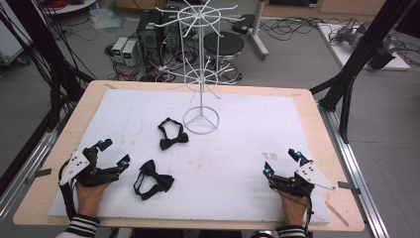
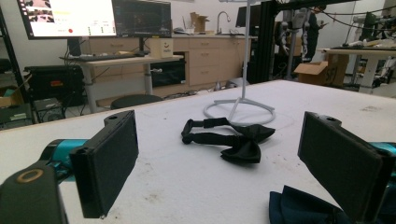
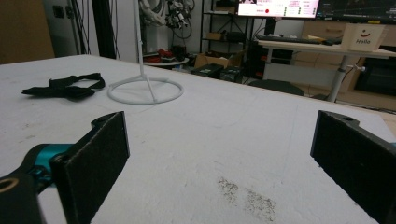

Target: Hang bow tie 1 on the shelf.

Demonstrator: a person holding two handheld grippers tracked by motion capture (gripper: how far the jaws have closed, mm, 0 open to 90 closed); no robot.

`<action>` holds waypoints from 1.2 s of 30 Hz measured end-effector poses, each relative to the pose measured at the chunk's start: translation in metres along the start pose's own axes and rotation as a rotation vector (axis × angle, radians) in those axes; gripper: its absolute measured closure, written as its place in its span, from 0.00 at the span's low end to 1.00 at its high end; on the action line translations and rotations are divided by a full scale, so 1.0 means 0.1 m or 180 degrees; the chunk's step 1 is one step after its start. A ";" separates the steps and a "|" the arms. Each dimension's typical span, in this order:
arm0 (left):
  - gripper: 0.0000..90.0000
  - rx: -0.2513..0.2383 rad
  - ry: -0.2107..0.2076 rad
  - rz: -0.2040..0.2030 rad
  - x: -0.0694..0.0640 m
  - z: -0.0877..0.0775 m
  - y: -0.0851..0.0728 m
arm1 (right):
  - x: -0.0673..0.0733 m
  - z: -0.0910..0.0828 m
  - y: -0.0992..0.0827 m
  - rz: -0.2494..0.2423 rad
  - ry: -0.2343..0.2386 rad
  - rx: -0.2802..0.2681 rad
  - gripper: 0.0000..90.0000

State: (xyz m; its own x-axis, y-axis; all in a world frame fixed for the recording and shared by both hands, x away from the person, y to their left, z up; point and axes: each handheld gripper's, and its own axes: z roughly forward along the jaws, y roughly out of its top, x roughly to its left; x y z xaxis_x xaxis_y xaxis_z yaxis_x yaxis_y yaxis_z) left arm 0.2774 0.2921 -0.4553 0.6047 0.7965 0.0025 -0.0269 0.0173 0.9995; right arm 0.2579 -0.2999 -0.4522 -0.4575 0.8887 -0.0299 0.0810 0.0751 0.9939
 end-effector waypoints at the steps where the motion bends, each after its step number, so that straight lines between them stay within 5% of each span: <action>1: 0.14 0.0001 0.0003 -0.0001 0.00 0.00 0.00 | 0.00 0.00 0.00 0.0016 -0.0005 -0.0007 0.04; 12: 0.14 0.0019 -0.0025 -0.0043 0.00 0.00 0.01 | 0.01 -0.01 0.00 -0.0018 -0.0026 -0.0015 0.04; 21: 0.14 0.0186 -0.0217 -0.0121 0.04 -0.04 0.08 | -0.01 0.00 0.00 0.0056 -0.0011 -0.0002 0.04; 28: 0.14 0.0388 -0.0468 -0.0054 0.08 -0.04 0.26 | -0.03 0.00 0.00 0.0060 -0.0001 -0.0002 0.04; 36: 0.14 0.0639 -0.0742 0.0199 0.05 0.11 0.44 | -0.02 0.00 0.00 0.0049 -0.0004 0.0011 0.04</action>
State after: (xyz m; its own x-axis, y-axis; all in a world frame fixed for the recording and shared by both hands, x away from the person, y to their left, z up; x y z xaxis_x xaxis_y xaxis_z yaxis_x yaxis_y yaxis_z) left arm 0.2880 0.2903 -0.4110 0.7737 0.6318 0.0481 0.0740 -0.1655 0.9834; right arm 0.2591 -0.3011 -0.4520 -0.4551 0.8903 -0.0147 0.0910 0.0629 0.9939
